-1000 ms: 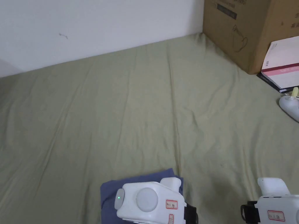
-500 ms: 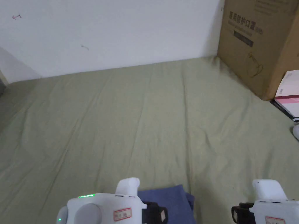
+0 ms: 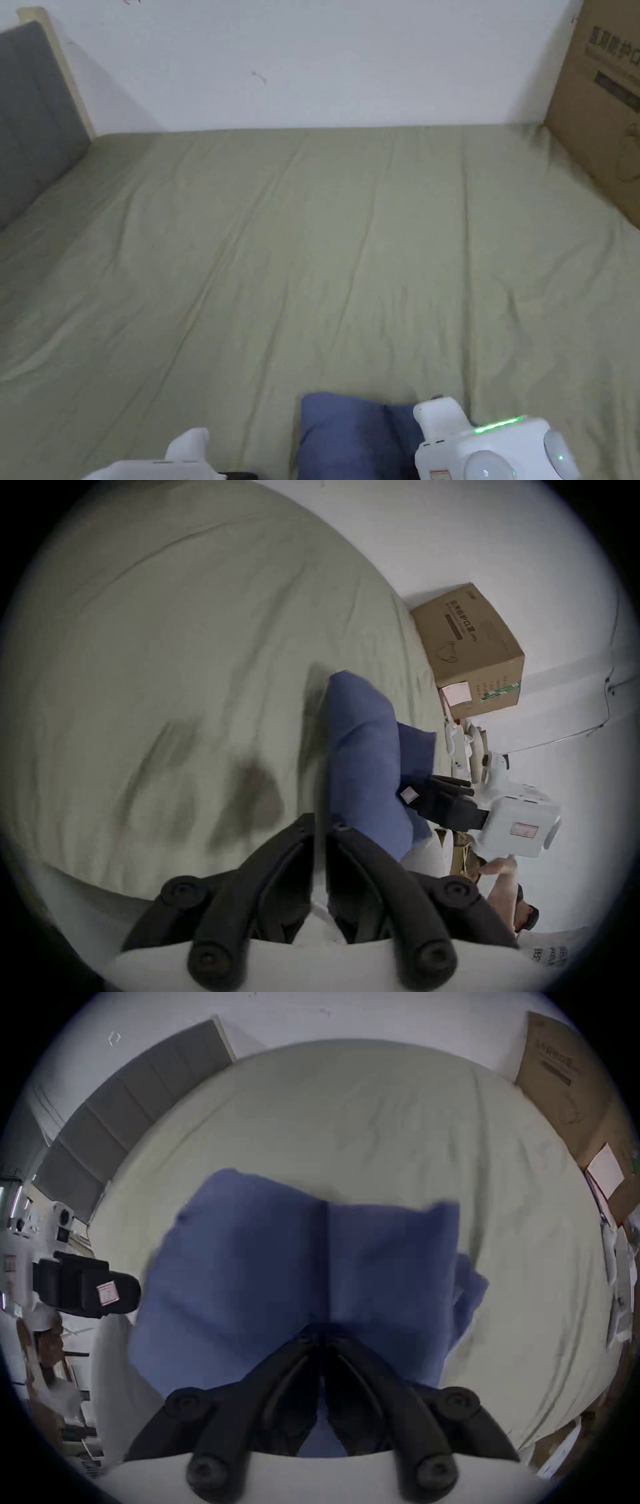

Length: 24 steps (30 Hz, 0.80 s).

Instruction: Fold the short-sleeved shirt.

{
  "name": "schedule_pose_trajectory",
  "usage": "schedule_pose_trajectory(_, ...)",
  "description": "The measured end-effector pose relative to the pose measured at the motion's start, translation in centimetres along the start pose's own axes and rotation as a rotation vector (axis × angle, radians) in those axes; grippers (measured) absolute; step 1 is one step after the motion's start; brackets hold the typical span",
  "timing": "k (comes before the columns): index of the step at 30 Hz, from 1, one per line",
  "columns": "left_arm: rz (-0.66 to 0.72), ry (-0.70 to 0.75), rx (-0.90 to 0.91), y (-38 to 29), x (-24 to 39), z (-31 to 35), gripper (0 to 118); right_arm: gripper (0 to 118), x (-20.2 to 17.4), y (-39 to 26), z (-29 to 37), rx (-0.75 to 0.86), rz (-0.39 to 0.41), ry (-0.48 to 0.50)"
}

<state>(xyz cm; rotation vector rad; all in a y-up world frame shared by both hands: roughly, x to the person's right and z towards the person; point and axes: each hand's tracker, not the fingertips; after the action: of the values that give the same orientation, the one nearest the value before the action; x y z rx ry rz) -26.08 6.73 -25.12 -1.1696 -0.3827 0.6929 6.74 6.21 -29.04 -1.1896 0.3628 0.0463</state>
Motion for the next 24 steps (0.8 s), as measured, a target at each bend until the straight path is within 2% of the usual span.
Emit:
schedule_pose_trajectory(1,0.003,0.009,-0.002,-0.1,0.0,-0.2,17,3,0.1,0.1,0.5,0.019,-0.015,-0.003)
schedule_pose_trajectory(2,0.006,0.018,0.001,-0.1,-0.2,-0.3,34,3,0.2,0.5,0.8,0.02,-0.02,0.002)
schedule_pose_trajectory(3,0.003,0.018,0.001,0.1,-0.3,-0.5,59,3,0.2,0.0,2.3,0.017,-0.018,0.003)
schedule_pose_trajectory(4,-0.003,0.012,0.001,0.3,-0.3,-0.7,90,3,0.4,0.1,2.2,0.012,-0.014,0.007)
schedule_pose_trajectory(5,-0.009,-0.064,0.014,0.3,-0.2,-1.0,102,3,0.7,0.1,2.0,0.006,-0.013,0.013)
schedule_pose_trajectory(7,-0.006,-0.15,0.05,0.8,0.2,-1.3,109,3,0.5,0.0,2.3,0.004,-0.043,0.027)
schedule_pose_trajectory(13,0.061,-0.221,0.01,2.5,-0.8,-5.5,113,3,0.4,0.0,2.5,0.005,-0.07,0.043)
schedule_pose_trajectory(16,0.123,-0.365,0.051,2.7,-1.3,-6.5,114,3,0.5,0.1,2.5,0.004,-0.086,0.043)
schedule_pose_trajectory(19,0.184,-0.47,-0.064,3.3,-1.5,-8.6,112,3,0.4,0.2,2.5,0.002,-0.1,0.037)
schedule_pose_trajectory(20,0.15,-0.503,-0.108,3.6,-1.1,-9.3,104,3,0.2,0.2,2.6,0.001,-0.102,0.033)
schedule_pose_trajectory(21,0.124,-0.511,-0.135,3.7,-0.5,-9.7,85,3,0.0,0.2,2.7,0.0,-0.102,0.029)
schedule_pose_trajectory(22,0.095,-0.481,-0.152,3.7,0.0,-10.1,45,3,-0.1,0.2,2.7,0.0,-0.099,0.023)
schedule_pose_trajectory(23,0.047,-0.373,-0.167,3.9,0.6,-10.4,28,3,-0.2,0.3,2.8,-0.001,-0.092,0.01)
schedule_pose_trajectory(24,-0.006,-0.255,-0.17,4.0,0.9,-10.8,28,3,-0.4,0.3,2.9,-0.001,-0.087,0.005)
